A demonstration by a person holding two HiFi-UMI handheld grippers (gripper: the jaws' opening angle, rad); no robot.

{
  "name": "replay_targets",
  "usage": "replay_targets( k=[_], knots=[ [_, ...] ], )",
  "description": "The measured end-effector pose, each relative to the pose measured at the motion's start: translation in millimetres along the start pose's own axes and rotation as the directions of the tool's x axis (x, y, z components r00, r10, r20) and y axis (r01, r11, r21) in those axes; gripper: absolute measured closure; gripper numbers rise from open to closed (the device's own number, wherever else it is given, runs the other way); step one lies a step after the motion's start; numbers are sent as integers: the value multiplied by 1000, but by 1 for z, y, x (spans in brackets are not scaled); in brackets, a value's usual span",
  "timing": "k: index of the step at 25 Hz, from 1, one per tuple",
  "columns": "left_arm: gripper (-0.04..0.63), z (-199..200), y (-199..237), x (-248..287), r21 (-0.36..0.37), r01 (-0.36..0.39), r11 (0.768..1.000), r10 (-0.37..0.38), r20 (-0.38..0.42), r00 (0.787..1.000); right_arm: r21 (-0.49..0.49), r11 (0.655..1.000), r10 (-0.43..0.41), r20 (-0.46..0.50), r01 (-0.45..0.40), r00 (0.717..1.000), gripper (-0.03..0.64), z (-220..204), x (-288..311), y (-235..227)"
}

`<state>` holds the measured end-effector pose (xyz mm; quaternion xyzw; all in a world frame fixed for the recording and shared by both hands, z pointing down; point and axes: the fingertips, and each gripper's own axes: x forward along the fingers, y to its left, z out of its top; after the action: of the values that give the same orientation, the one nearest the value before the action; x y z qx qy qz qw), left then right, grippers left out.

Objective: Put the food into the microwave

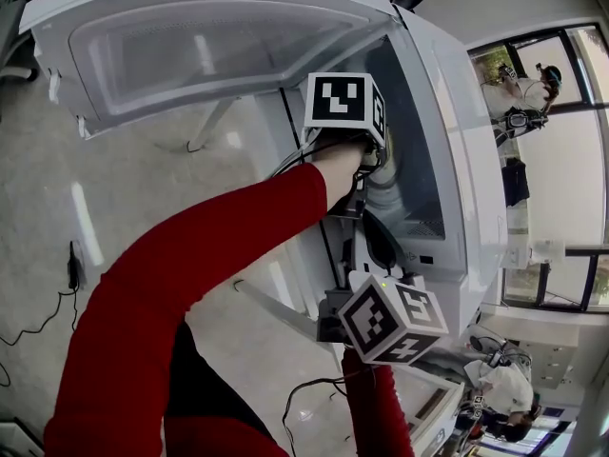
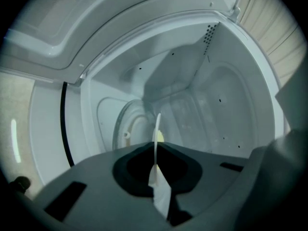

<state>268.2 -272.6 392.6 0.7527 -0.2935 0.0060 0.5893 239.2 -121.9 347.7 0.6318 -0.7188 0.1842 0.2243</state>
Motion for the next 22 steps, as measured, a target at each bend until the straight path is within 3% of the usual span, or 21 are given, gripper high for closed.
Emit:
replay_targets(
  k=[5, 10, 16, 22],
  knots=[
    [574, 2, -3, 6, 40, -30, 999, 31, -24, 999, 6, 1000, -10, -2, 10, 1000, 603, 2, 0, -5],
    [550, 8, -7, 11, 165, -69, 984, 71, -4, 997, 6, 1000, -20, -11, 20, 1000, 603, 2, -1, -8],
    [532, 9, -9, 11, 295, -114, 949, 114, 16, 993, 14, 999, -30, -21, 31, 999, 603, -2, -3, -10],
    [528, 15, -11, 12, 435, -175, 883, 175, 42, 984, 21, 999, -33, -21, 34, 999, 603, 1, -1, -10]
  ],
)
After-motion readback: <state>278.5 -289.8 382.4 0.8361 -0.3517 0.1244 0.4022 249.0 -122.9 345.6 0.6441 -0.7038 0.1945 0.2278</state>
